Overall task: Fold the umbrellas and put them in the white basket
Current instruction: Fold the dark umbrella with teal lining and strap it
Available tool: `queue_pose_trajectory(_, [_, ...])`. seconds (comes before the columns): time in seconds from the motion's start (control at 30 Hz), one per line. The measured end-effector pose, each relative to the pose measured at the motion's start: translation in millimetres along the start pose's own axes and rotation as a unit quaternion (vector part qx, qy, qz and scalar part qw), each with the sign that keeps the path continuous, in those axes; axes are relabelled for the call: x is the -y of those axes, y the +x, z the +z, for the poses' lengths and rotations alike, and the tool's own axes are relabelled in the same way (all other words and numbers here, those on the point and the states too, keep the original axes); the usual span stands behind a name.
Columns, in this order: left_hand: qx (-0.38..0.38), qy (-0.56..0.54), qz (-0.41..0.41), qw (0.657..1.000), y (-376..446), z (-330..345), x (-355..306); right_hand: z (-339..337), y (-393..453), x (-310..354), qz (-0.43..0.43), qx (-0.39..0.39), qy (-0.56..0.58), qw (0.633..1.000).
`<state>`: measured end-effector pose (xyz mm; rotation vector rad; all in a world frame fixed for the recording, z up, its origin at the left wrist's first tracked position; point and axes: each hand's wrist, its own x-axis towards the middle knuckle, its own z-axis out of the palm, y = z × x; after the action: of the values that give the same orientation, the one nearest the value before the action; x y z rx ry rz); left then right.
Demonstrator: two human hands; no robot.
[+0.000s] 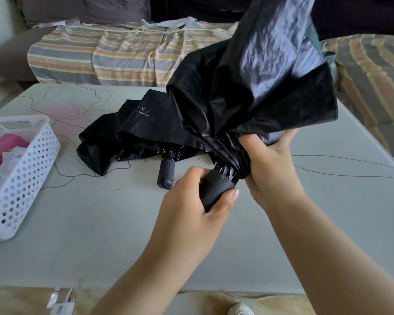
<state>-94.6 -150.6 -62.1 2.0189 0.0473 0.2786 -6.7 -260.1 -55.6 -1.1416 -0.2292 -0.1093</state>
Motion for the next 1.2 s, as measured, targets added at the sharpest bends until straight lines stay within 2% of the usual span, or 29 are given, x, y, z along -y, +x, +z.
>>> queue_pose_trajectory(0.23, [-0.080, 0.115, 0.045, 0.989, 3.9, 8.9, 17.1, -2.0, 2.7, -4.9, 0.156, 0.004, -0.086, 0.984])
queue_pose_trajectory(0.4, [-0.066, 0.176, 0.074, 0.979, 1.7, 16.6, 20.1, -2.7, 3.1, -2.0, 0.177, -0.008, -0.172, 0.969])
queue_pose_trajectory(0.57, [-0.081, 0.236, 0.104, 0.963, 0.6, 20.6, 19.6, -19.8, 7.4, 18.2, 0.207, 0.123, -0.005, 0.971])
queue_pose_trajectory(0.67, [-0.092, 0.255, 0.123, 0.955, -1.8, 21.5, 15.6, -19.3, 6.7, 22.9, 0.218, 0.175, -0.014, 0.960])
queue_pose_trajectory(0.73, [-0.099, 0.280, 0.146, 0.944, -3.8, 23.5, 13.8, -12.3, 5.3, 18.5, 0.200, 0.151, -0.101, 0.963])
queue_pose_trajectory(0.8, [-0.099, 0.291, 0.165, 0.937, -4.6, 25.8, 12.1, -6.8, 4.8, 8.2, 0.186, 0.073, -0.174, 0.964])
queue_pose_trajectory(0.87, [-0.087, 0.280, 0.164, 0.942, -4.6, 28.1, 13.1, -7.1, 5.1, -1.3, 0.194, -0.015, -0.189, 0.962])
queue_pose_trajectory(0.93, [-0.059, 0.240, 0.129, 0.960, -3.5, 26.8, 14.2, -8.8, 5.2, -2.4, 0.220, -0.064, -0.149, 0.962])
queue_pose_trajectory(1.03, [-0.007, 0.136, 0.045, 0.990, -1.1, 25.0, 16.0, -11.3, 4.2, 3.5, 0.225, -0.077, -0.089, 0.967])
queue_pose_trajectory(1.1, [-0.011, 0.095, 0.036, 0.995, -1.4, 23.7, 17.1, -10.8, 4.0, 6.2, 0.214, -0.074, -0.040, 0.973])
queue_pose_trajectory(1.2, [-0.014, 0.091, 0.051, 0.994, -1.9, 21.1, 13.9, -7.8, 5.0, 5.4, 0.197, -0.089, 0.005, 0.976])
